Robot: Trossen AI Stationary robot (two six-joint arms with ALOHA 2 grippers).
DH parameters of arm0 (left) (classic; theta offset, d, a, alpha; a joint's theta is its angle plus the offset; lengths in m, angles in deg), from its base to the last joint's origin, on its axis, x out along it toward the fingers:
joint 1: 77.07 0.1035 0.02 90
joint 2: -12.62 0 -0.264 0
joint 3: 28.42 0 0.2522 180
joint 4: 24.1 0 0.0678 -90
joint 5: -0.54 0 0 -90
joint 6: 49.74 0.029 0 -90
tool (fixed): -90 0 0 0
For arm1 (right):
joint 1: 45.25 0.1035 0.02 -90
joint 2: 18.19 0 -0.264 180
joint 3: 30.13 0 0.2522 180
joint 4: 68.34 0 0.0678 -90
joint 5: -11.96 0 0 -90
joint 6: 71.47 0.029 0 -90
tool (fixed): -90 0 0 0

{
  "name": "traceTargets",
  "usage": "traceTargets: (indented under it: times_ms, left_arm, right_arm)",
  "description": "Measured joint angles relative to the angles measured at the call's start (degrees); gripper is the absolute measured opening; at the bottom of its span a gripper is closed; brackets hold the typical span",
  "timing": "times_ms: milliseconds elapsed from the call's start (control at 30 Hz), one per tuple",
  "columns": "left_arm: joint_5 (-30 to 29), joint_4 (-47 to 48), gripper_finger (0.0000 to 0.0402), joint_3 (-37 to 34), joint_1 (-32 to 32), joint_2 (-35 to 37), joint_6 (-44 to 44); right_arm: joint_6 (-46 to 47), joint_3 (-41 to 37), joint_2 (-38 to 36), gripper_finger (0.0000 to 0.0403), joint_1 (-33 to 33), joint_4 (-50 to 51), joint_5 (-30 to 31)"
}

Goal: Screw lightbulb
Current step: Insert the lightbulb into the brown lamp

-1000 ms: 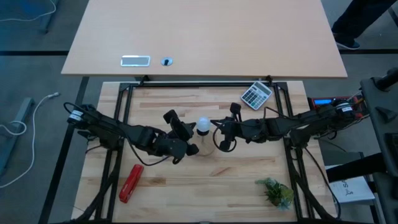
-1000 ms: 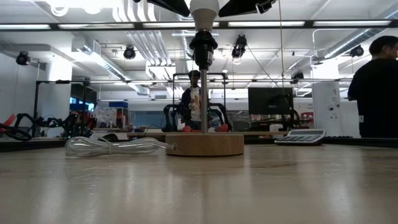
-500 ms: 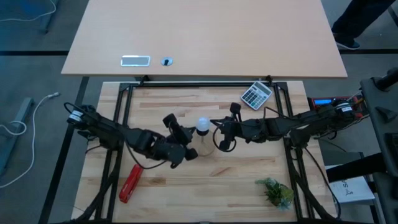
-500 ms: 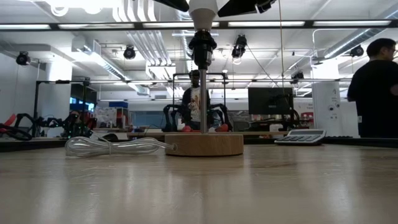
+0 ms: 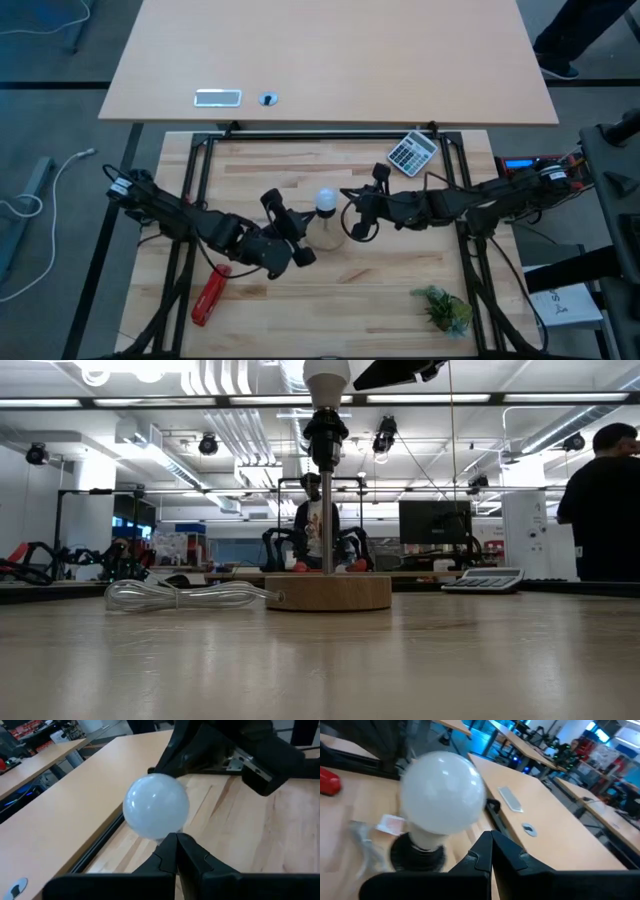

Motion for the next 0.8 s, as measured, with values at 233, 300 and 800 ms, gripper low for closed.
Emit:
traceTargets:
  times_ms: [233,300,800]
  left_arm:
    - [0.0,0.1,0.0,-0.2,1.2,0.0,0.8]
    - [0.0,0.0,0.0,-0.5,1.7,0.0,0.8]
    - [-0.2,-0.1,0.0,-1.3,3.0,-0.1,0.9]
  right_arm:
    - [2.1,0.0,0.0,0.0,0.4,-0.7,-5.6]
    - [2.1,0.0,0.0,0.0,0.6,-0.8,-6.2]
    - [2.2,0.0,0.0,0.0,1.9,-1.1,-6.4]
